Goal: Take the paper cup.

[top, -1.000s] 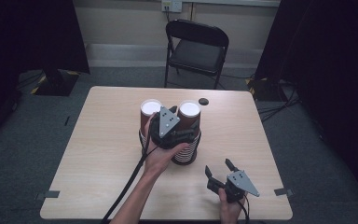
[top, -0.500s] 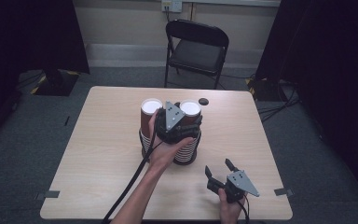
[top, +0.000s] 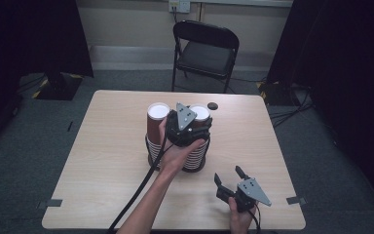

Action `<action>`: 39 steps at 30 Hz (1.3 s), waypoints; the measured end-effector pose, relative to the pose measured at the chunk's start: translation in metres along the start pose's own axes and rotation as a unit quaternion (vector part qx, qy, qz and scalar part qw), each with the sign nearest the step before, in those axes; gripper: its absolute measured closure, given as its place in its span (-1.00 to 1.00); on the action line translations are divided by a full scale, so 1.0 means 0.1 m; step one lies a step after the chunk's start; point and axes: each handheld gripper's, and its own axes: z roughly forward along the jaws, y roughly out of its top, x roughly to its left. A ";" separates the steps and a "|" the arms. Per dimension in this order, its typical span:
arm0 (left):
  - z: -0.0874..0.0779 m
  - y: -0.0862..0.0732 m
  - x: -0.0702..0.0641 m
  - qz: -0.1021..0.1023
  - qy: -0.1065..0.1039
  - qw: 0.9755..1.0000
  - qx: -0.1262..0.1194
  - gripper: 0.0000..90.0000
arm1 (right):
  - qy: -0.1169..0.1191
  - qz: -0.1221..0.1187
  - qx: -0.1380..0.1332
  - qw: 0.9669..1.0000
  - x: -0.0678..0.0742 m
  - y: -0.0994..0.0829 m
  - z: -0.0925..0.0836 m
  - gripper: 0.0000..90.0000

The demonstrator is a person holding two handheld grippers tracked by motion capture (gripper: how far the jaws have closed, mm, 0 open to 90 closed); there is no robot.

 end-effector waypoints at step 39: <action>-0.17 0.10 0.08 -0.010 -0.020 0.998 -0.063 -0.49 | 0.000 -0.001 0.000 1.000 0.00 0.00 0.00 -0.60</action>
